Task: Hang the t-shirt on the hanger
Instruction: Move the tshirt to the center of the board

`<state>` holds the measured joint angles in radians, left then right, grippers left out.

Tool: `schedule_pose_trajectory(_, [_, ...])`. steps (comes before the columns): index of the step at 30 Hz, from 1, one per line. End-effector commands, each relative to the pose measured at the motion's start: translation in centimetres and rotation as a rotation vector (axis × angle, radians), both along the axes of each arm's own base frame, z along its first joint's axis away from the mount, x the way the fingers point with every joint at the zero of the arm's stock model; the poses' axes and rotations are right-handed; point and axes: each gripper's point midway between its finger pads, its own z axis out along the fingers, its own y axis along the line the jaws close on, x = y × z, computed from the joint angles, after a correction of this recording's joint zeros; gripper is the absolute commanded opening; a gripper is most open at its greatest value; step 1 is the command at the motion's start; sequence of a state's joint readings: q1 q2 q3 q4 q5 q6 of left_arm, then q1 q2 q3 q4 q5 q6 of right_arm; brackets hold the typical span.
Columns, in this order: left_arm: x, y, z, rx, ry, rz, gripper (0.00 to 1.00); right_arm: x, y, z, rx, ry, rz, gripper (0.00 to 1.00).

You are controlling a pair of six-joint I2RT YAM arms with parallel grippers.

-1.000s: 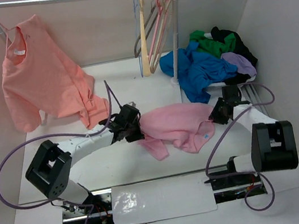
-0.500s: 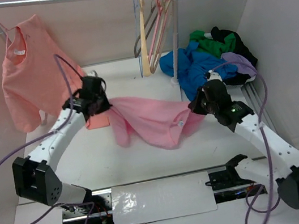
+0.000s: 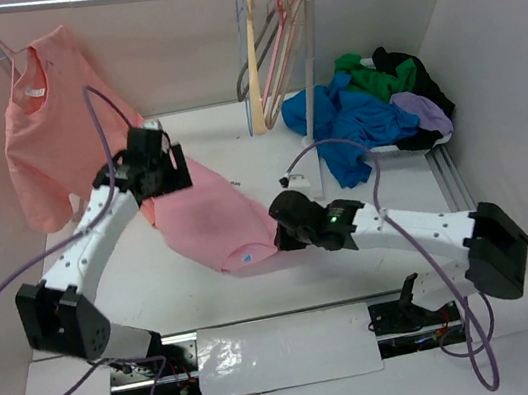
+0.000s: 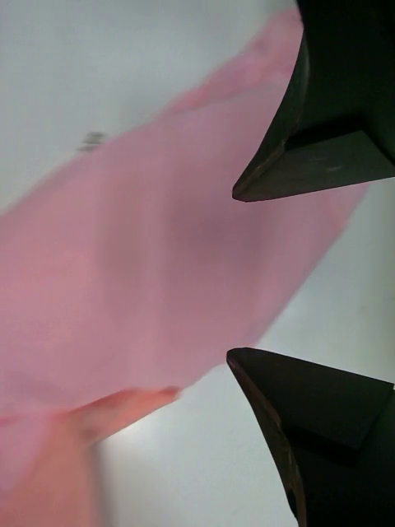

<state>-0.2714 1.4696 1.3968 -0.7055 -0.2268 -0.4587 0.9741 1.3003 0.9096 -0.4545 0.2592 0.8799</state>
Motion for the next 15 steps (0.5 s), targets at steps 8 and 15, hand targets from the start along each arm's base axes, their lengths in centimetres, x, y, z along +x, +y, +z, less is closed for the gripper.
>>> schedule_pose_trajectory(8, [-15.1, -2.9, -9.1, -0.270, 0.137, 0.001, 0.80, 2.0, 1.2, 0.3, 0.083, -0.036, -0.095, 0.00])
schedule_pose_trajectory(15, [-14.2, -5.1, -11.6, -0.372, 0.179, 0.039, 0.80, 1.8, 0.1, 1.5, 0.094, -0.057, -0.120, 0.00])
